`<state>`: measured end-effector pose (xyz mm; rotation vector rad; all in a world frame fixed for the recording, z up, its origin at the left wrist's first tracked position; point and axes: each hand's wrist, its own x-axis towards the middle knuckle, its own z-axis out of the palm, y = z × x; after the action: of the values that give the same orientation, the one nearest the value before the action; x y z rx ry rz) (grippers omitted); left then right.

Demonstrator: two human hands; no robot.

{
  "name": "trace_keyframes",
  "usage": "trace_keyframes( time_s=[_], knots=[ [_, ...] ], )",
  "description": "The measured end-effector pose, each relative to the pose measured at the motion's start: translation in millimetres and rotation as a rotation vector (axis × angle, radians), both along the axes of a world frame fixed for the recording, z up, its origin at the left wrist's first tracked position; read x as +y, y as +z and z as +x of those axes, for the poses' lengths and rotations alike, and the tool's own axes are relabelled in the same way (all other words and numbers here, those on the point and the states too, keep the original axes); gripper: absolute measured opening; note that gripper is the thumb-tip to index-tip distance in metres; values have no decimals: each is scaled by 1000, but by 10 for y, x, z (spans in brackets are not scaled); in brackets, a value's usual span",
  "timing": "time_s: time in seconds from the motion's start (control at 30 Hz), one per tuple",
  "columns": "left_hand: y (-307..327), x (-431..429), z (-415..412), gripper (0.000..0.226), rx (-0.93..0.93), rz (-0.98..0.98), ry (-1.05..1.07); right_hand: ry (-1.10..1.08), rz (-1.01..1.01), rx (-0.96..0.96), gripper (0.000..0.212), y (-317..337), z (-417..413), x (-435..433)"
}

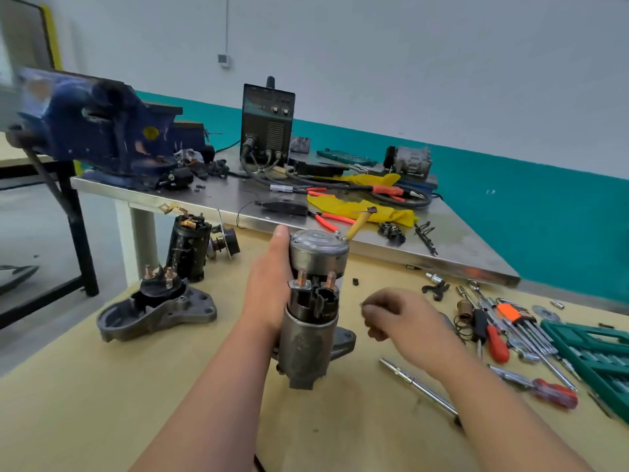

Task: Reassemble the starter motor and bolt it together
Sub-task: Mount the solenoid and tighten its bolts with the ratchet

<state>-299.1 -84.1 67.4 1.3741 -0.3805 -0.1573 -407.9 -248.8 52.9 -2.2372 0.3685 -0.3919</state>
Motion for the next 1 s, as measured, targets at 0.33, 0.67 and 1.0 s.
trace_keyframes(
  time_s=[0.33,0.67,1.0],
  knots=[
    [-69,-132,-143,42,-420,165,195,164,105,-341,36,667,-382,532],
    [-74,-158,-170,75,-267,92,195,152,-42,-238,19,791,-399,529],
    [-67,-185,-187,81,-255,99,178,241,-409,26,29,1106,-496,503]
  ],
)
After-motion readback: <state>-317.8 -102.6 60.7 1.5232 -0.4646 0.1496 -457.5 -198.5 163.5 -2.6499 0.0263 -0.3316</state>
